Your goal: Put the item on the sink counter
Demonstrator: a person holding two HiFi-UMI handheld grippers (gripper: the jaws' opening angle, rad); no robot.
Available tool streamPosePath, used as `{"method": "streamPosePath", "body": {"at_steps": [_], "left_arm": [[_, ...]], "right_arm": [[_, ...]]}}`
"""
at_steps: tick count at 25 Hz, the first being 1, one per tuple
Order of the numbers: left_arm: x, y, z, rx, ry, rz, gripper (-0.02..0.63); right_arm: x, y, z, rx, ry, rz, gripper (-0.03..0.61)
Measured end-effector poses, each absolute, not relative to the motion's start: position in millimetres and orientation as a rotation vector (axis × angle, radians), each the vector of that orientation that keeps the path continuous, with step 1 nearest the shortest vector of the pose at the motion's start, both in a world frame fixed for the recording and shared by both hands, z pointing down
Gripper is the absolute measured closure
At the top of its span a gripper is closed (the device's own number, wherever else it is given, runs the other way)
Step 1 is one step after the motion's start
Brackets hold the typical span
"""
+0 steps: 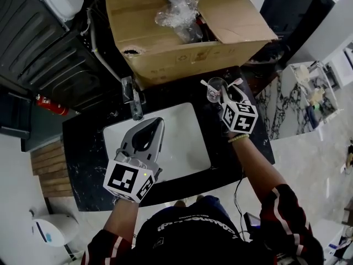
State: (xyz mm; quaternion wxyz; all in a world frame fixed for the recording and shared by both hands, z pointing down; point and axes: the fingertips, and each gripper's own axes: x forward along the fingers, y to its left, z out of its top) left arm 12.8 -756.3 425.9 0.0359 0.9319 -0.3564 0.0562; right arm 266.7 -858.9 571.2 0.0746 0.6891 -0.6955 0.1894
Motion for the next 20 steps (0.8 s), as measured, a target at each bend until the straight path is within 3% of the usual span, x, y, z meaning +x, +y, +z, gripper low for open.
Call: {"method": "streamPosePath", "body": {"at_steps": [8,20], "left_arm": [[15.5,-748.8,423.9,2.863,-1.08,0.162,0.601],[-14.0,-728.9,379.7,2.862,-1.189,0.051,0.601]], "right_arm": [[267.8,-849.2,574.5,2.035,-2.08,0.6,0.4],[220.1,-804.5,508.1,1.917,-2.233,0.458,0.4]]}}
